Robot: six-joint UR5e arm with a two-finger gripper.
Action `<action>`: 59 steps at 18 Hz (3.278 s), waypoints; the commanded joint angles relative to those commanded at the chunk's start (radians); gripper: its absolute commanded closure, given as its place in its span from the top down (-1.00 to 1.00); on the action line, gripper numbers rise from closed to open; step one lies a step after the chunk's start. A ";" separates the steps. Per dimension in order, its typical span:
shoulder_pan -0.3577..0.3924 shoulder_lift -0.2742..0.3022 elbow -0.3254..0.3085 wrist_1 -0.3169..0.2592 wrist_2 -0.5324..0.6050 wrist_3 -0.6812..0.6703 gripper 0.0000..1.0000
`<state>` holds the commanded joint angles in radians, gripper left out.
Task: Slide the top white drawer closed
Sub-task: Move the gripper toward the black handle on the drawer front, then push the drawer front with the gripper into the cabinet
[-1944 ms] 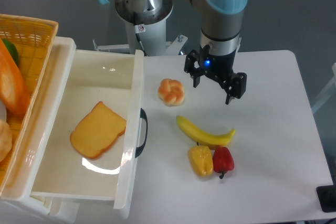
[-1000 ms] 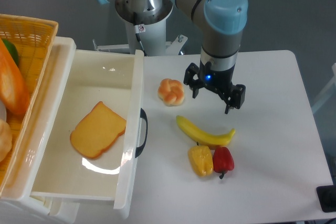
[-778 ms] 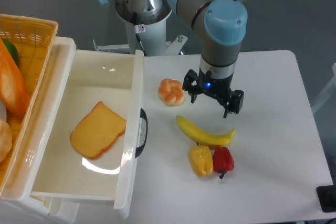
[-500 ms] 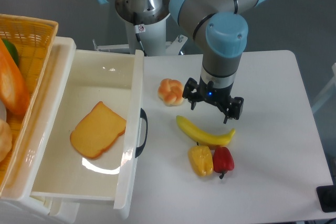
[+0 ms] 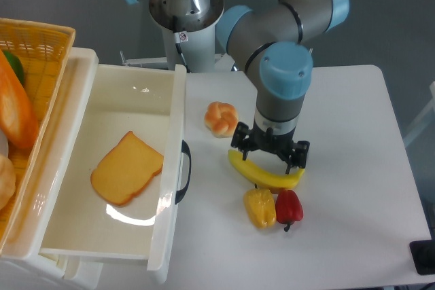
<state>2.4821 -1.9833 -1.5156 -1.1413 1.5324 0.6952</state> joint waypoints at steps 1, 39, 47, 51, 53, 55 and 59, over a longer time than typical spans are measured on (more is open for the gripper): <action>-0.012 -0.005 0.000 -0.002 -0.002 -0.028 1.00; -0.092 0.011 -0.014 -0.015 -0.184 -0.140 1.00; -0.137 0.018 -0.017 -0.017 -0.184 -0.140 1.00; -0.158 0.020 -0.017 -0.017 -0.183 -0.138 1.00; -0.167 0.021 -0.017 -0.015 -0.184 -0.138 1.00; -0.183 0.021 -0.017 -0.015 -0.183 -0.137 1.00; -0.198 0.021 -0.015 -0.014 -0.184 -0.129 1.00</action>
<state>2.2841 -1.9620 -1.5309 -1.1551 1.3484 0.5660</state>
